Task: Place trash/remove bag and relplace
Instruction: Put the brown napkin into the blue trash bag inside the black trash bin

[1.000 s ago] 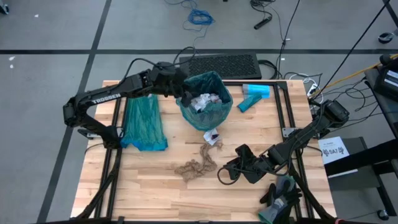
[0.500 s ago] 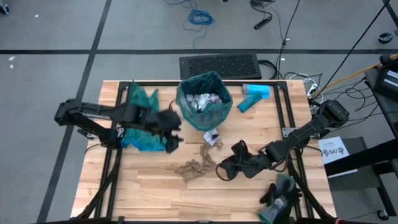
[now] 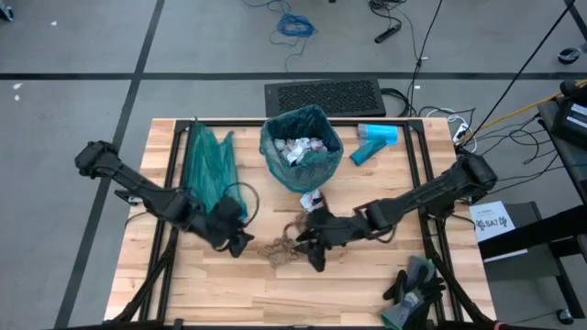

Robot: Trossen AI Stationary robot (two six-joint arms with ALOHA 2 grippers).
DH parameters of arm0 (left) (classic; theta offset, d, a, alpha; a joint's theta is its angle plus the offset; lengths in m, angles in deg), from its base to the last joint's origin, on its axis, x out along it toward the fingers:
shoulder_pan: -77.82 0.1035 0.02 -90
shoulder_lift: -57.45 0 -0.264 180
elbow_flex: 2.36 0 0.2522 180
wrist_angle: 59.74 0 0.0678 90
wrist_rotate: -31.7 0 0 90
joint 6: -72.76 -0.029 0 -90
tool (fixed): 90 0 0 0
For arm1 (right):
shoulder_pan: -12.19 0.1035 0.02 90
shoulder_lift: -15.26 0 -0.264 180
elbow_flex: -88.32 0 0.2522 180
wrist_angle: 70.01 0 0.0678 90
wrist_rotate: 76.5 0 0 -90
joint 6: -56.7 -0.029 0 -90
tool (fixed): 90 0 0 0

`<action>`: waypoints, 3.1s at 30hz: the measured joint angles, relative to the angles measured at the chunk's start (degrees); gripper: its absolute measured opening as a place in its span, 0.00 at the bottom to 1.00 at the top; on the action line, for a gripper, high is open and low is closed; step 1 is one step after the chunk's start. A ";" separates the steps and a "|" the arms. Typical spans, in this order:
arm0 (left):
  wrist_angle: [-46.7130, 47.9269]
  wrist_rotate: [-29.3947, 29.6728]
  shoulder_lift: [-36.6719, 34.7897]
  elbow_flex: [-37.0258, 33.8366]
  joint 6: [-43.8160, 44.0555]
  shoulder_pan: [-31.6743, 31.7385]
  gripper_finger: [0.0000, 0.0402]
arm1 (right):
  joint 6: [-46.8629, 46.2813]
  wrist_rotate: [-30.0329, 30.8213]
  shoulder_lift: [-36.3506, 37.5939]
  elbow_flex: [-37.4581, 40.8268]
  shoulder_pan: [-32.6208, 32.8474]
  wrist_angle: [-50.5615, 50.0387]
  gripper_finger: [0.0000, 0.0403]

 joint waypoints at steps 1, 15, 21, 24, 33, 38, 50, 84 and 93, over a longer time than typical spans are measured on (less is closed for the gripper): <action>-0.17 1.54 -0.25 -0.73 2.32 -1.64 0.61 | 2.29 -0.81 -1.73 -2.78 -0.46 -3.12 0.32; 0.03 16.86 -0.77 -6.12 30.69 -19.79 0.61 | 27.28 -5.46 -26.78 -37.00 -3.57 -39.04 0.32; 0.09 19.92 1.05 -6.21 37.71 -24.05 0.61 | 29.37 -7.61 -32.74 -39.04 -4.09 -41.18 0.32; 0.15 19.96 2.54 -6.21 40.37 -25.94 0.61 | 30.27 -9.87 -34.75 -39.15 -4.00 -39.99 0.32; 7.22 19.87 5.46 -6.21 51.57 -29.16 0.61 | 30.40 -12.38 -39.18 -39.15 -5.10 -33.40 0.32; 7.79 19.87 5.46 -6.21 52.02 -29.13 0.61 | 30.30 -12.42 -40.33 -39.15 -6.59 -34.51 0.28; 11.10 19.74 5.36 -6.21 51.64 -28.85 0.61 | 29.19 -15.58 -36.02 -41.01 -7.28 -39.85 0.00; -8.23 1.92 -1.90 -6.10 -7.81 3.63 0.61 | 27.56 2.95 -14.64 -55.06 -31.13 -57.99 0.02; -8.81 -3.67 -2.84 -6.09 -16.38 7.80 0.61 | 26.85 -2.15 -14.64 -55.06 -36.91 -58.54 0.20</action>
